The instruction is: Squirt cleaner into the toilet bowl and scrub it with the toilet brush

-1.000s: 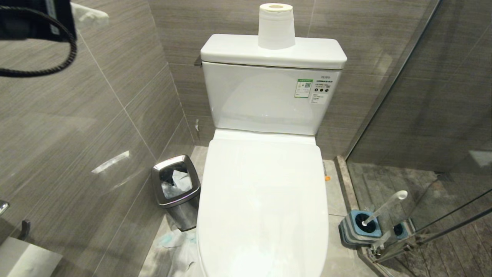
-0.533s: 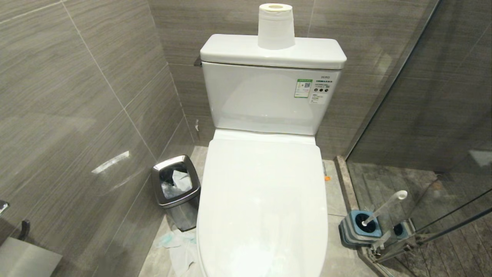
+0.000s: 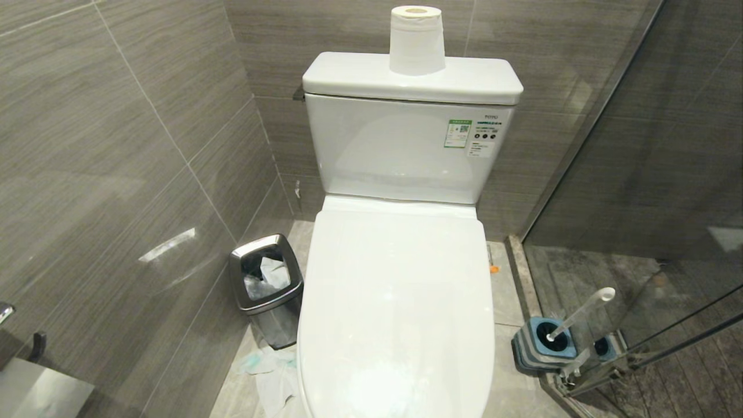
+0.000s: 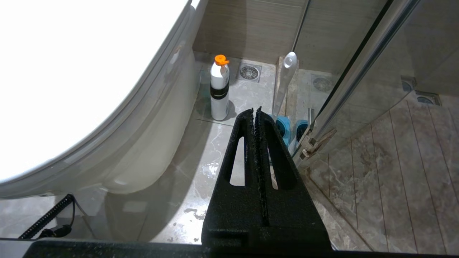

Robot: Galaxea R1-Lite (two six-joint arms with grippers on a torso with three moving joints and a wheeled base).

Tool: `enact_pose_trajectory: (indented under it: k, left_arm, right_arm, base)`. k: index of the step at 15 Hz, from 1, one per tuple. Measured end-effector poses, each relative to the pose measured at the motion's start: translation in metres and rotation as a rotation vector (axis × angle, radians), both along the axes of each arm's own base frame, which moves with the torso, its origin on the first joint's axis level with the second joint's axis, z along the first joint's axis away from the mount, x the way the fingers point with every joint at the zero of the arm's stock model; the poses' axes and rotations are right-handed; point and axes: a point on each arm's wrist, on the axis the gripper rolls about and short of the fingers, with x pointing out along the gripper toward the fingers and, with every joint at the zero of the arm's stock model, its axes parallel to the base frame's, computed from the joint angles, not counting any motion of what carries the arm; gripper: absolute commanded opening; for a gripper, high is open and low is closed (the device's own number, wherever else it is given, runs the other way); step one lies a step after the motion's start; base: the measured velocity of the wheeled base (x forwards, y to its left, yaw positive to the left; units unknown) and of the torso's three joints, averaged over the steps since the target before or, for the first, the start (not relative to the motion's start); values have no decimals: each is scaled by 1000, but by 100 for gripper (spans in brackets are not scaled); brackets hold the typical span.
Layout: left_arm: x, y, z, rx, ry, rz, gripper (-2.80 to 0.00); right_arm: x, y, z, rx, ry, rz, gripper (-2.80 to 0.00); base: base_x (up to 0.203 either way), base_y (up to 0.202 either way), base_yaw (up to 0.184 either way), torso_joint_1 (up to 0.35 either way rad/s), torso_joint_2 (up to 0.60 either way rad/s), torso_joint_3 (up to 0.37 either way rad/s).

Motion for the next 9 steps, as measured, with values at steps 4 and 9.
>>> enact_pose_trajectory:
  k: [4, 9]
  left_arm:
    - [-30, -2, -27, 23, 0, -9, -280]
    - [-71, -2, -60, 68, -37, -36, -280]
  right_arm:
    - [0, 0, 0, 0, 0, 0, -280]
    - [0, 0, 0, 0, 0, 0, -280]
  base:
    - [0, 0, 0, 0, 0, 0]
    - [0, 0, 0, 0, 0, 0]
